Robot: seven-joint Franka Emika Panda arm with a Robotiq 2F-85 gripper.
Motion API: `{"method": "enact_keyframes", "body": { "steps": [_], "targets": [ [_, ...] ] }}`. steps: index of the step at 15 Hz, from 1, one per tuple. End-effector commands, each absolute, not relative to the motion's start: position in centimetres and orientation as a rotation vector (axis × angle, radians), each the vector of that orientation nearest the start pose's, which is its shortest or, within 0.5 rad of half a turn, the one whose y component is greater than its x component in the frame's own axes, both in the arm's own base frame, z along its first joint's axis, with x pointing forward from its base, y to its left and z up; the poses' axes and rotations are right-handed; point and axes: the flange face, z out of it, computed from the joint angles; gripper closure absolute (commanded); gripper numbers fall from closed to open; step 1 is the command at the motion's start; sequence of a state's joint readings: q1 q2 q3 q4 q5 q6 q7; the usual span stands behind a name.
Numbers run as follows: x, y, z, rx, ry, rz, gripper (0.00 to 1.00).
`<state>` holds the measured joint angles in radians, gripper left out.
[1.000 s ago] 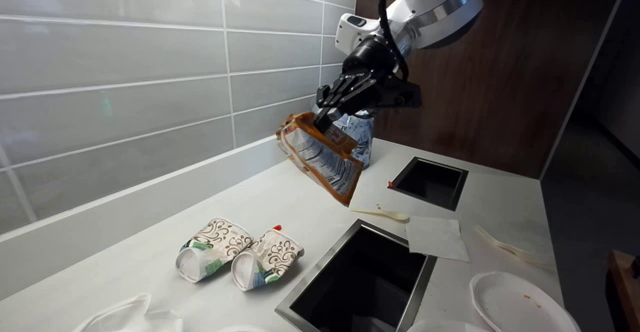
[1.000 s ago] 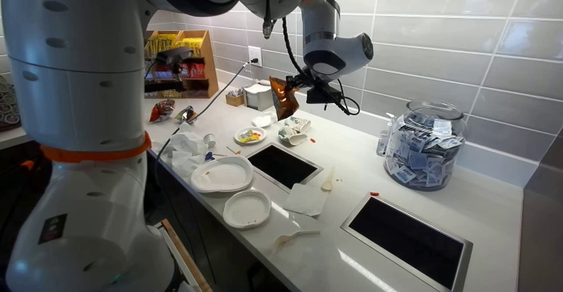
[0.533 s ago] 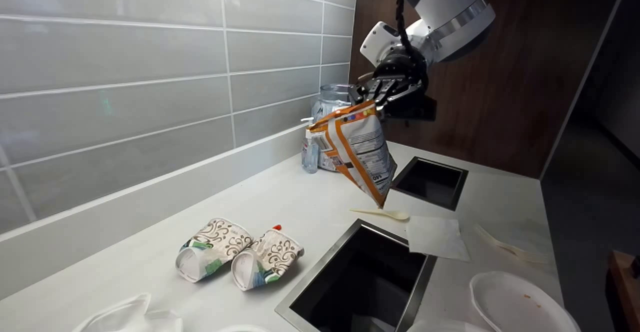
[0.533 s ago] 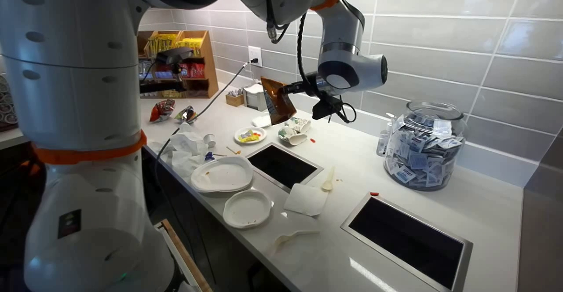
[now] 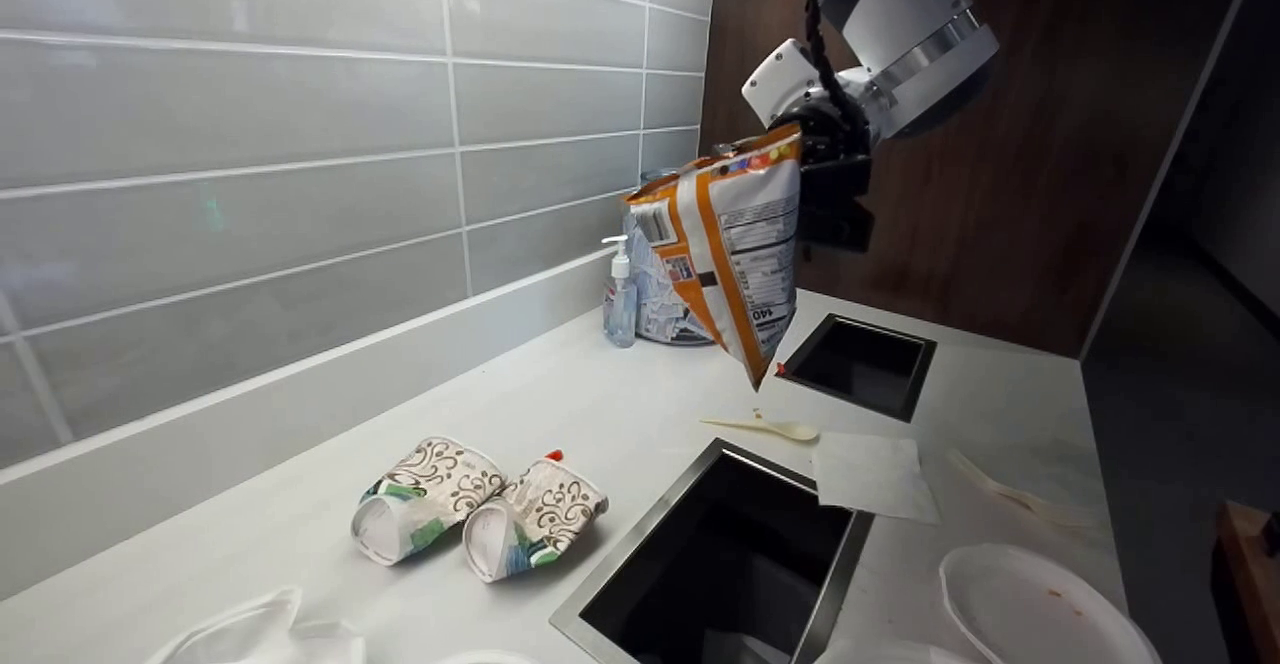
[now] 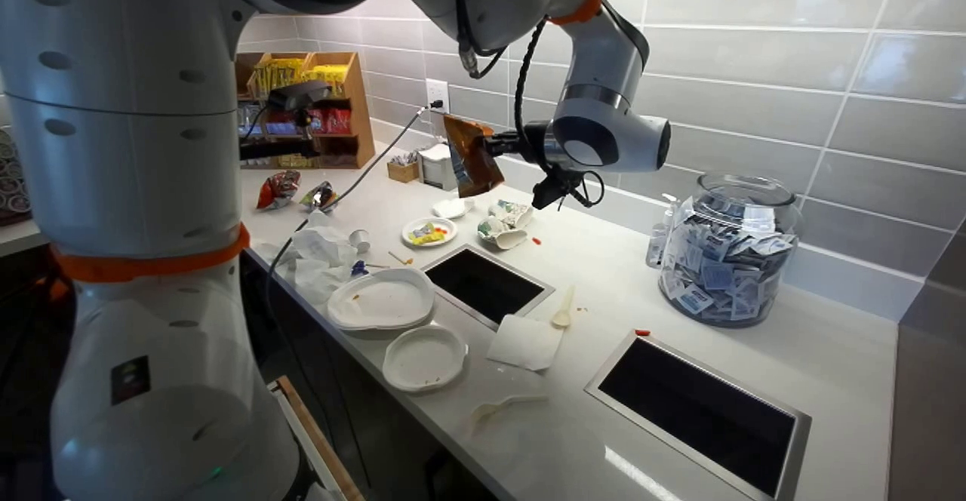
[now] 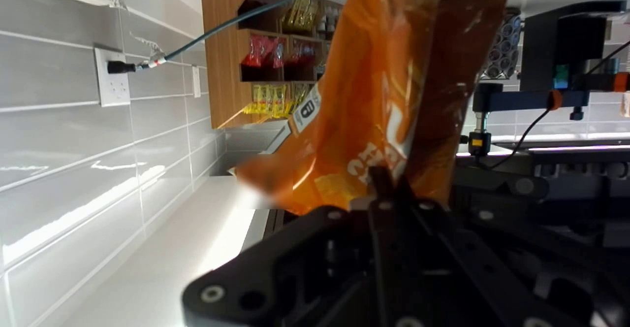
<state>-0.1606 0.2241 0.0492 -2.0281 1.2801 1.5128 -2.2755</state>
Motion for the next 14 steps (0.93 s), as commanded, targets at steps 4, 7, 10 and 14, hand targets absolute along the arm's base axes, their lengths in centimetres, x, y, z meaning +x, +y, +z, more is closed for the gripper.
{"method": "enact_keyframes", "body": {
  "steps": [4, 7, 10, 14],
  "targets": [
    [53.7, 3.6, 36.6, -1.139, -1.358, -1.056, 1.00],
    [53.6, 3.5, 36.1, -1.152, -1.347, -1.038, 1.00],
    [54.3, 3.3, 35.7, -1.325, -1.329, -0.996, 1.00],
    [53.8, 3.9, 37.5, -1.092, -1.314, -1.149, 1.00]
  ]
}}
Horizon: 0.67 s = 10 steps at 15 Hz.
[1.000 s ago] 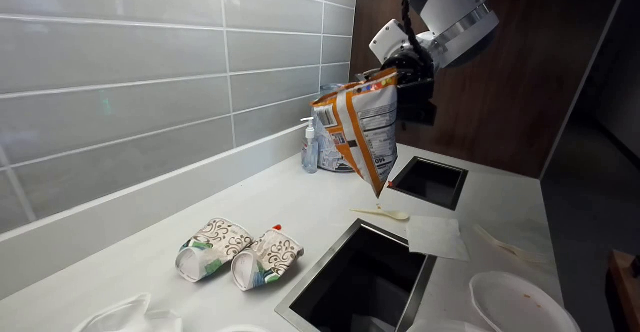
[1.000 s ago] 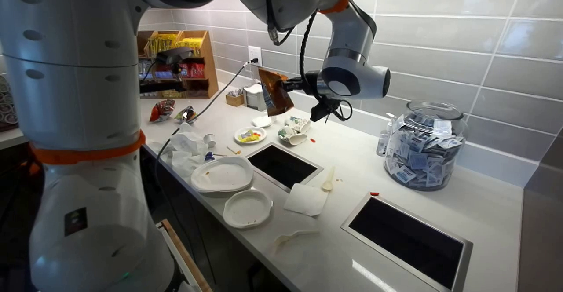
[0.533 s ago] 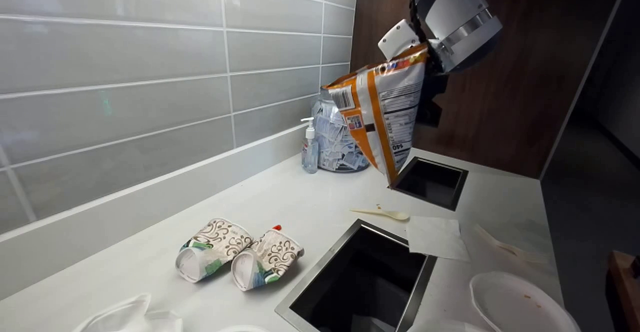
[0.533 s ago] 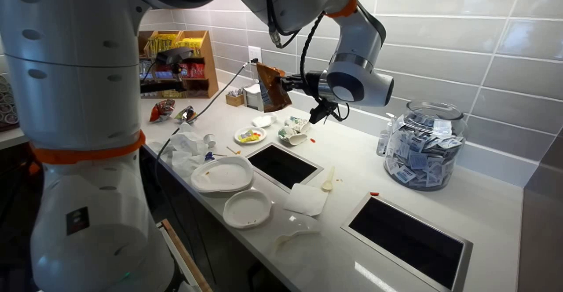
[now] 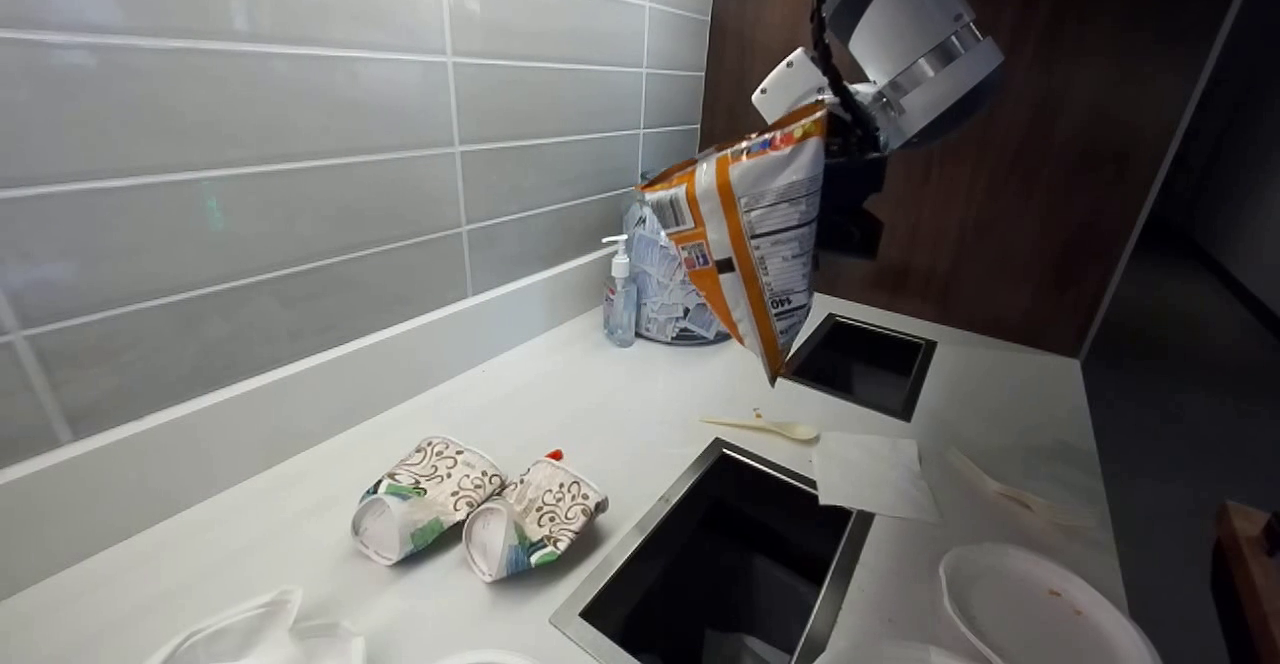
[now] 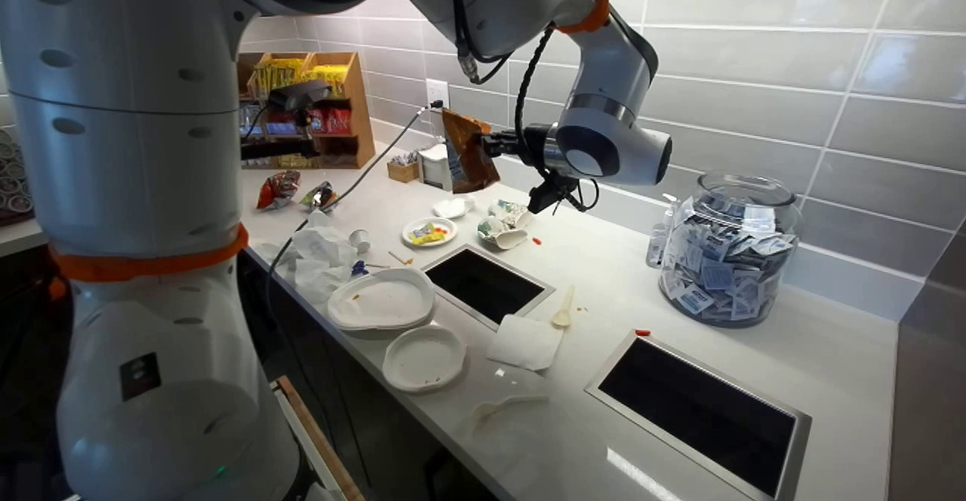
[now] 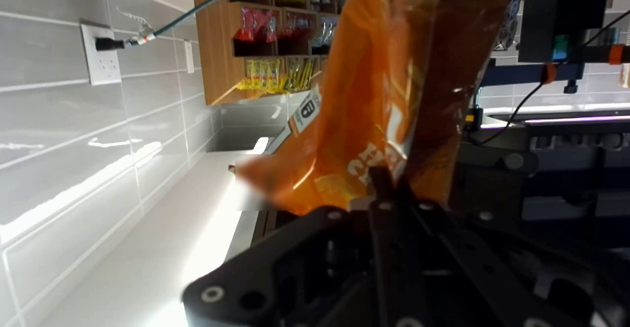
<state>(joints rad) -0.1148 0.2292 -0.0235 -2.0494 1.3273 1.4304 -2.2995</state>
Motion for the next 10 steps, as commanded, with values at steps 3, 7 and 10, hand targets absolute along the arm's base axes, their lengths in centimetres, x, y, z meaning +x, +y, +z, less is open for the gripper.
{"method": "enact_keyframes", "body": {
  "steps": [3, 7, 10],
  "targets": [
    [53.2, 3.6, 38.0, -0.963, -1.291, -1.212, 1.00],
    [52.4, 2.9, 38.6, -0.803, -1.242, -1.287, 1.00],
    [51.8, 2.7, 38.7, -0.708, -1.240, -1.284, 1.00]
  ]
}}
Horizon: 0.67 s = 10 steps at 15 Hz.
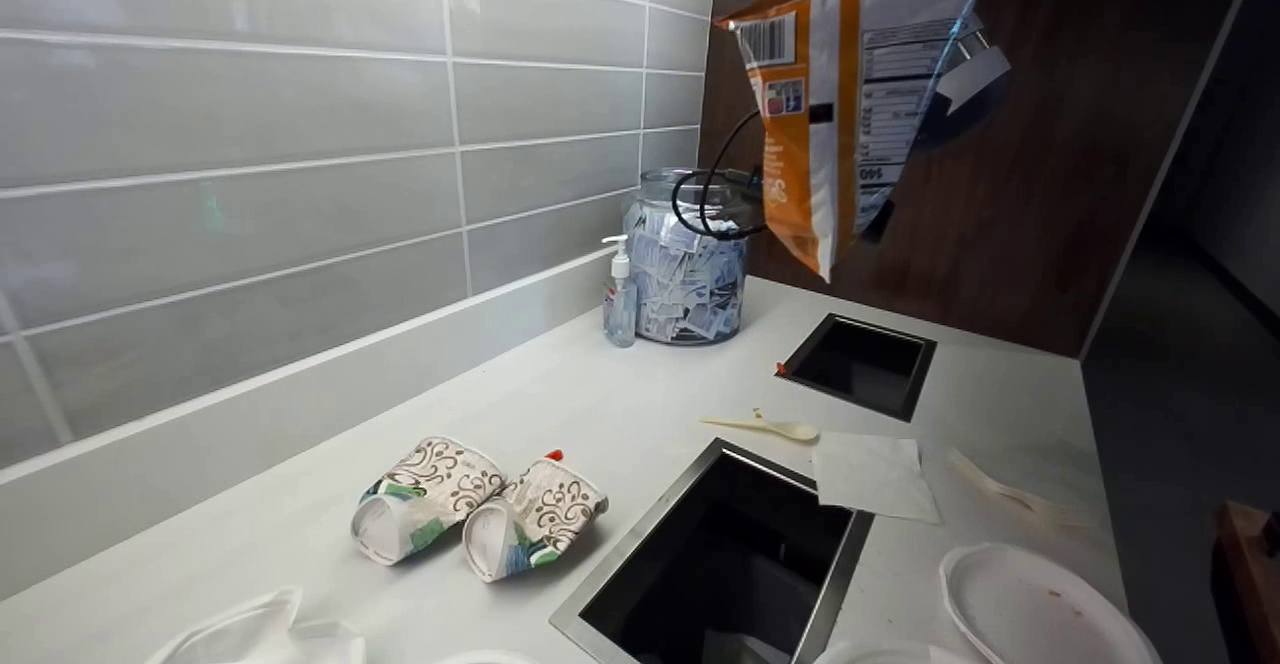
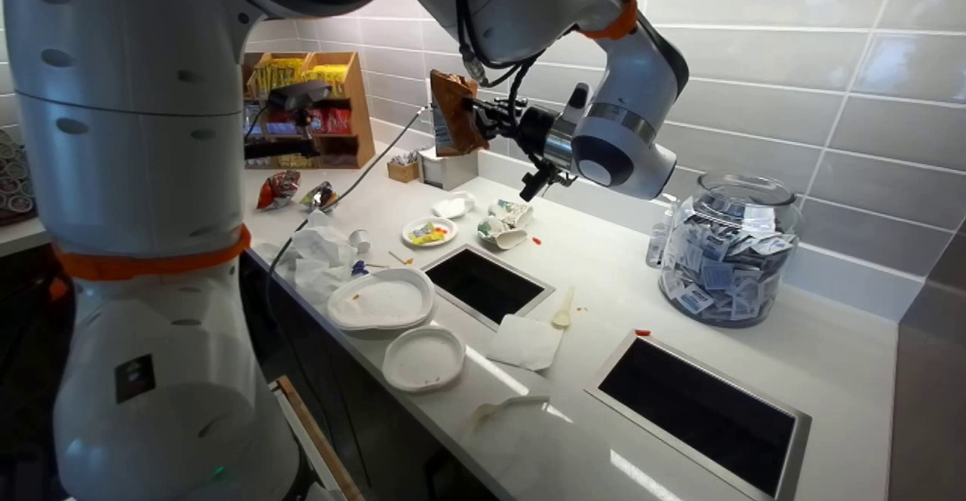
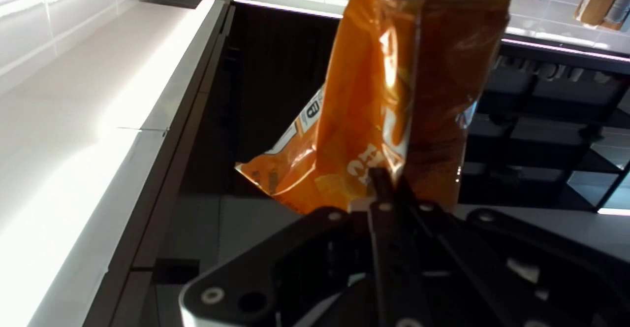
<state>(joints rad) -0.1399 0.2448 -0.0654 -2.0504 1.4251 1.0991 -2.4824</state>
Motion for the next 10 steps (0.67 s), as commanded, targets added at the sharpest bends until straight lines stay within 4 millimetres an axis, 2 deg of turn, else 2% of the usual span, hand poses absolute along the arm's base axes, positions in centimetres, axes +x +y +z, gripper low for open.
{"method": "enact_keyframes", "body": {
  "steps": [1, 3, 4, 6, 7, 10],
  "targets": [
    [51.7, 2.8, 38.6, -0.696, -1.242, -1.277, 1.00],
    [52.0, 2.6, 37.2, -0.887, -1.329, -1.171, 1.00],
    [52.1, 2.7, 36.8, -0.928, -1.339, -1.133, 1.00],
    [52.0, 2.3, 37.4, -0.784, -1.254, -1.257, 1.00],
    [52.0, 2.2, 37.5, -0.790, -1.256, -1.262, 1.00],
    [52.4, 2.3, 35.7, -1.004, -1.375, -1.097, 1.00]
  ]
}}
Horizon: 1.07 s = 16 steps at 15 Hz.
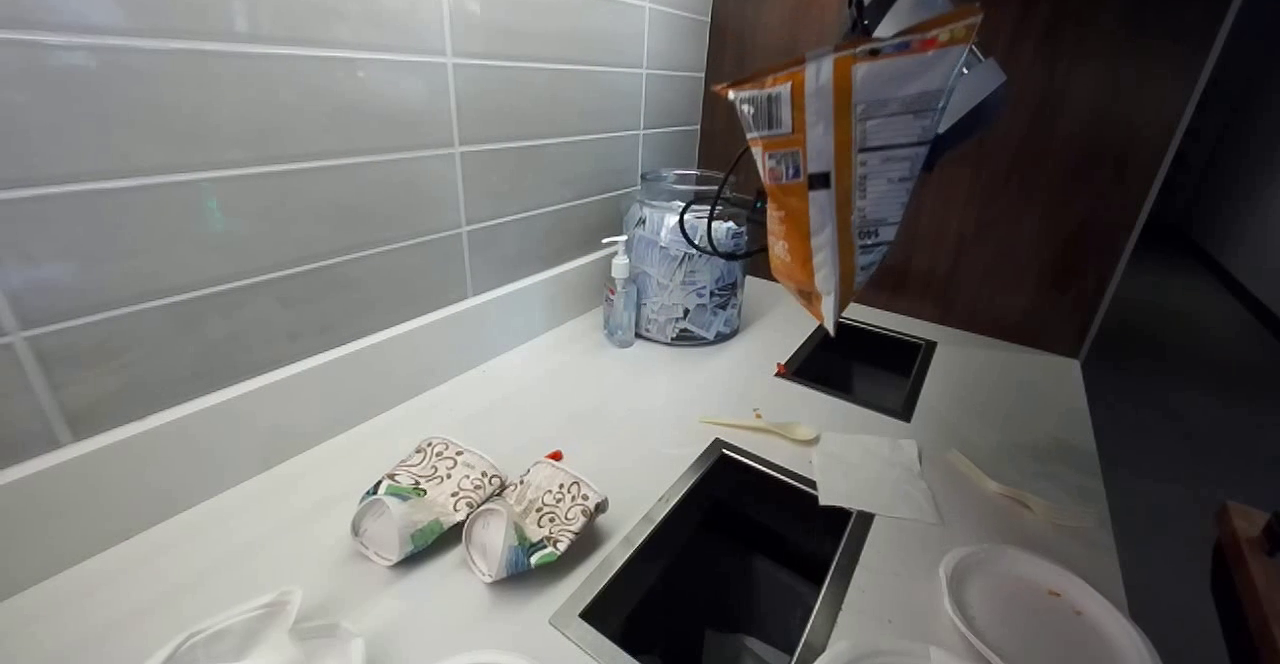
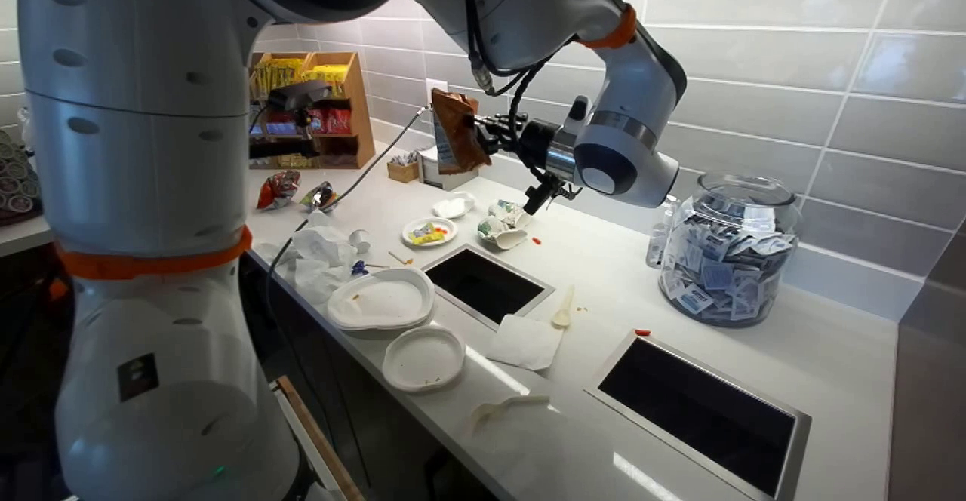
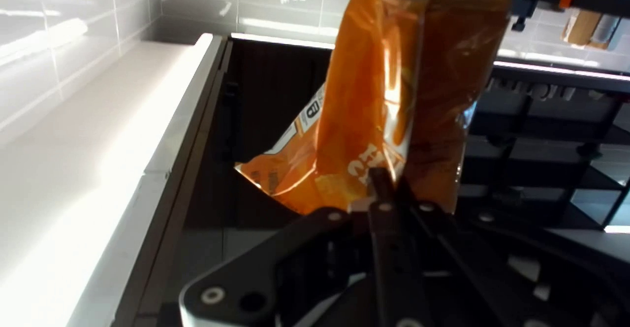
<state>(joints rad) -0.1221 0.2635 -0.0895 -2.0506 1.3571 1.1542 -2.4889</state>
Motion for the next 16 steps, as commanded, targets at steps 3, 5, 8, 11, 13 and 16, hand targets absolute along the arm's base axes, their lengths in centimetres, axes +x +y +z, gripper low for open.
{"method": "enact_keyframes", "body": {
  "steps": [3, 5, 8, 11, 13, 16],
  "targets": [
    [52.4, 1.9, 37.0, -0.874, -1.301, -1.229, 1.00],
    [52.6, 2.2, 36.4, -0.996, -1.367, -1.128, 1.00],
    [52.9, 2.3, 34.5, -1.146, -1.443, -0.999, 1.00],
    [53.2, 1.6, 36.2, -0.999, -1.324, -1.184, 1.00],
    [53.7, 1.3, 35.4, -1.185, -1.390, -1.077, 1.00],
    [54.1, 1.0, 33.6, -1.344, -1.439, -0.989, 1.00]
  ]
}}
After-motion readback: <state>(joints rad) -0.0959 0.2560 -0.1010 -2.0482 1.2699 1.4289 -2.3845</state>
